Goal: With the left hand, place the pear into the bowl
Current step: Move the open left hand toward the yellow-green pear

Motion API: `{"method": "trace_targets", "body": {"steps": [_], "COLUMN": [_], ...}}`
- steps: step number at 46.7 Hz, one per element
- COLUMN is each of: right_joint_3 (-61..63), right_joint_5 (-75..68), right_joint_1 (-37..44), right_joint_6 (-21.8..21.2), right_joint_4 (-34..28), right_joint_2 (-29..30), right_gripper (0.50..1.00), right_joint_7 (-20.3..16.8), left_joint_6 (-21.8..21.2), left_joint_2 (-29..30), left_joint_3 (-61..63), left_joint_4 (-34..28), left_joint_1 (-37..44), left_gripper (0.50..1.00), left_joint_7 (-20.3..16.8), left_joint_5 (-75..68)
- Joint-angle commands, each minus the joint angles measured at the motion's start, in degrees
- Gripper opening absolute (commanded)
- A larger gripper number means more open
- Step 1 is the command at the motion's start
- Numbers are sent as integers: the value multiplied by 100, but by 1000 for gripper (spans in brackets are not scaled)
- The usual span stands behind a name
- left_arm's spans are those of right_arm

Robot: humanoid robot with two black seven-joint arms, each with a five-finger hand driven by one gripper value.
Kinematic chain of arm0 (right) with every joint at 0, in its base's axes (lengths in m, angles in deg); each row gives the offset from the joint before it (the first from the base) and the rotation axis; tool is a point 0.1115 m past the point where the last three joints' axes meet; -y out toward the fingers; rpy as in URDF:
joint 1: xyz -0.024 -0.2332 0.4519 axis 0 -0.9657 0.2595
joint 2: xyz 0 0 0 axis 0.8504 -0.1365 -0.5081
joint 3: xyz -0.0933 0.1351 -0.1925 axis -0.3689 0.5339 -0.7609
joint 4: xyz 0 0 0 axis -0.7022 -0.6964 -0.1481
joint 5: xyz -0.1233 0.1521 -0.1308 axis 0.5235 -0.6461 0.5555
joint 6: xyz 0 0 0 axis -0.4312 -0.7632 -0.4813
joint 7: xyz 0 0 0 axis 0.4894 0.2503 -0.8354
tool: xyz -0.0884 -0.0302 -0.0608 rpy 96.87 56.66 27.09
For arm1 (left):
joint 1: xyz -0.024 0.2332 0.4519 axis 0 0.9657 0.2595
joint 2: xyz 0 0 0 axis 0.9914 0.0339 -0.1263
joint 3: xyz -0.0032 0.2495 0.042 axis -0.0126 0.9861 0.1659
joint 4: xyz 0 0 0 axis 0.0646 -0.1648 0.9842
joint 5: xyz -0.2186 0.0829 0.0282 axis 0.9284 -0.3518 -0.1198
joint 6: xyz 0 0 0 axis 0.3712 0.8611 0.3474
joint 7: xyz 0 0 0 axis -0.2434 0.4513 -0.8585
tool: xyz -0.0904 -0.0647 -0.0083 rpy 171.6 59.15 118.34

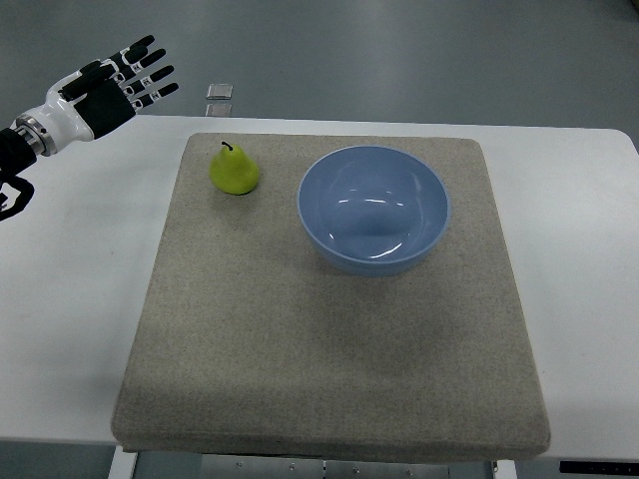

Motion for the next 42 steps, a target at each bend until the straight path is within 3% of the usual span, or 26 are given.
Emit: {"method": "trace_targets", "body": {"steps": [1,26,42], "right_joint_3": [0,0,0], "right_joint_5": [0,0,0], "right_joint_1": [-1,-1,-1], "right_joint_6": [0,0,0], "right_joint_4": [0,0,0], "right_joint_2": [0,0,0], "right_gripper": [926,926,926], "right_joint_7": [0,0,0], "left_joint_6": [8,-36,-97], "left_joint_2": [-3,-47,-47], "left_joint_3": [0,0,8], "left_joint_4": [-2,-116,-318], "left_joint_1": [0,0,-9], "left_gripper": [996,996,996], "left_joint_7": [1,-17,-324], "left_joint_5": [-8,1,-17]}}
